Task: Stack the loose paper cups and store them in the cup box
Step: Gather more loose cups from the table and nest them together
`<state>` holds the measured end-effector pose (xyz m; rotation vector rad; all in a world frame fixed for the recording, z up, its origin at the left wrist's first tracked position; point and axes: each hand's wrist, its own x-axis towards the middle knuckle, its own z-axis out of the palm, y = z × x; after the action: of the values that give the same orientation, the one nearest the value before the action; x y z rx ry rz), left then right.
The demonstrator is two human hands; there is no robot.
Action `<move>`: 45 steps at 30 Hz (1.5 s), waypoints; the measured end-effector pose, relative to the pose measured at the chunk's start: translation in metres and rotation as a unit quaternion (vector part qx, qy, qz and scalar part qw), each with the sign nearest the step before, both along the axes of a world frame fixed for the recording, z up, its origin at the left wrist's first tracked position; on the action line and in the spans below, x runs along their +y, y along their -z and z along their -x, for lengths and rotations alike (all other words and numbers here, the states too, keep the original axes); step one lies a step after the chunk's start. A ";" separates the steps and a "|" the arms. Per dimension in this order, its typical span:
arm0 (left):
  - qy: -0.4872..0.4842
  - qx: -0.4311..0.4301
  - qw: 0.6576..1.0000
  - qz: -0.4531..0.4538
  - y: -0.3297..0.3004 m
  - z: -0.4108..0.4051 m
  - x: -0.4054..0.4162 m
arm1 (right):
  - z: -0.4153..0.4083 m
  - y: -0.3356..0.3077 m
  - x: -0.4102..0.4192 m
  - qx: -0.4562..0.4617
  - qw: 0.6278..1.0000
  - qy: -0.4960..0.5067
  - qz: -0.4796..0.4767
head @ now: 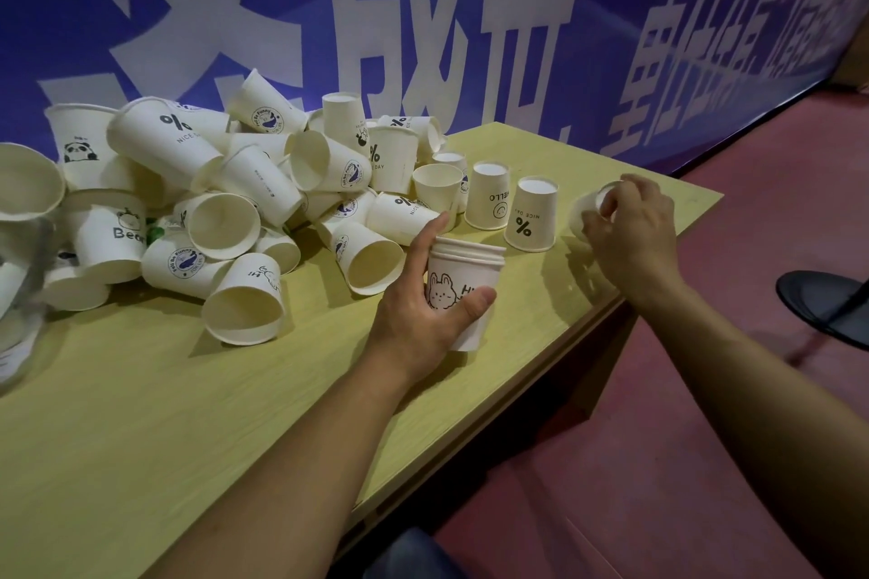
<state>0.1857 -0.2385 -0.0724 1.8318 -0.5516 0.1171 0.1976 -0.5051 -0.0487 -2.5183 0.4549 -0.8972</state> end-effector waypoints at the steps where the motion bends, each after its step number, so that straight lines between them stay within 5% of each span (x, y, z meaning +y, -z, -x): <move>1: 0.008 0.003 1.000 0.000 0.000 0.000 0.000 | 0.004 -0.002 0.003 -0.031 0.999 0.000 -0.007; 6: 0.061 0.009 0.998 -0.010 -0.001 0.004 -0.001 | 0.026 -0.024 0.031 -0.181 0.975 -0.075 -0.106; 14: 0.073 0.028 0.997 -0.014 0.000 0.004 0.000 | 0.039 -0.036 0.093 -0.088 0.893 -0.262 -0.355; 18: 0.066 0.028 0.997 -0.009 0.000 0.003 0.001 | 0.037 -0.029 0.107 -0.059 0.878 -0.278 -0.385; 28: -0.066 -0.028 0.997 0.030 -0.001 -0.002 0.005 | 0.025 -0.019 0.103 -0.032 0.910 -0.296 -0.287; 33: -0.089 -0.011 0.994 0.058 -0.001 -0.004 0.005 | -0.006 -0.020 0.070 0.003 0.986 -0.133 -0.095; 37: -0.081 0.002 0.996 0.038 0.000 -0.005 0.006 | -0.023 -0.012 0.046 0.102 0.991 -0.068 -0.055; 45: -0.008 0.036 0.999 0.022 -0.001 -0.002 0.006 | -0.018 -0.007 0.048 -0.013 0.992 -0.098 -0.081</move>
<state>0.1878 -0.2325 -0.0715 1.7896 -0.4815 0.0734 0.2153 -0.4575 -0.0421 -2.3531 0.2540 -0.7845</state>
